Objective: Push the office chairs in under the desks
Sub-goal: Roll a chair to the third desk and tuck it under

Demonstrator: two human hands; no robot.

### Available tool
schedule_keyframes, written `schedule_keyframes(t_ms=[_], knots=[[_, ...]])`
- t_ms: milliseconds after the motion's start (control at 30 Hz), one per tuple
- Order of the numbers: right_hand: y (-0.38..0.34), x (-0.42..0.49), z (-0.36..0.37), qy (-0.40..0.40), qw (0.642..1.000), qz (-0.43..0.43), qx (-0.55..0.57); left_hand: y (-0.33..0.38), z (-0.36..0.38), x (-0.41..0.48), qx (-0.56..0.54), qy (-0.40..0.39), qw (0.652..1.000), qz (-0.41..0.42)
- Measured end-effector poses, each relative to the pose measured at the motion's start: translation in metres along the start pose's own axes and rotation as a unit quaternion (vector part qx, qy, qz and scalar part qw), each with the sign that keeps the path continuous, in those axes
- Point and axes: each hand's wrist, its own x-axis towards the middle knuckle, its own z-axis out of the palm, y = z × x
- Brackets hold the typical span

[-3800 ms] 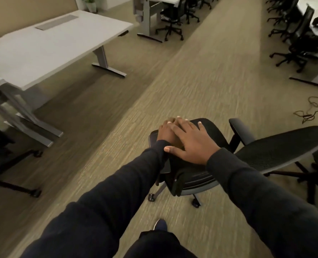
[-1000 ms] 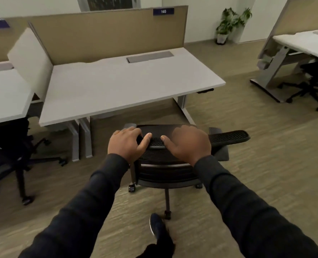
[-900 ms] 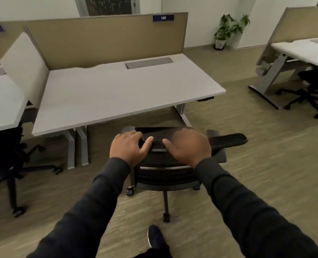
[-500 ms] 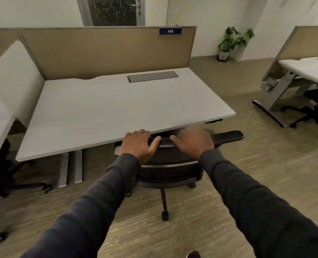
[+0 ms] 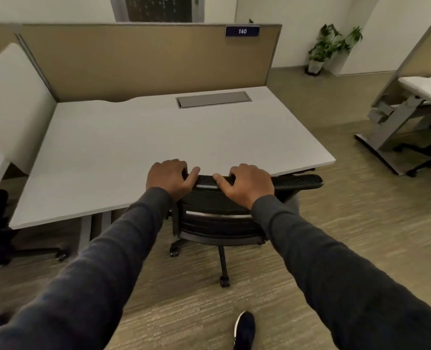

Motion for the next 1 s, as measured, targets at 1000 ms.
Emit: schedule_keyframes(t_ms=[1000], knots=[[-0.003, 0.027, 0.001, -0.015, 0.999, -0.027, 0.024, -0.001, -0.005, 0.009, 0.005, 0.039, 0.996, -0.079]])
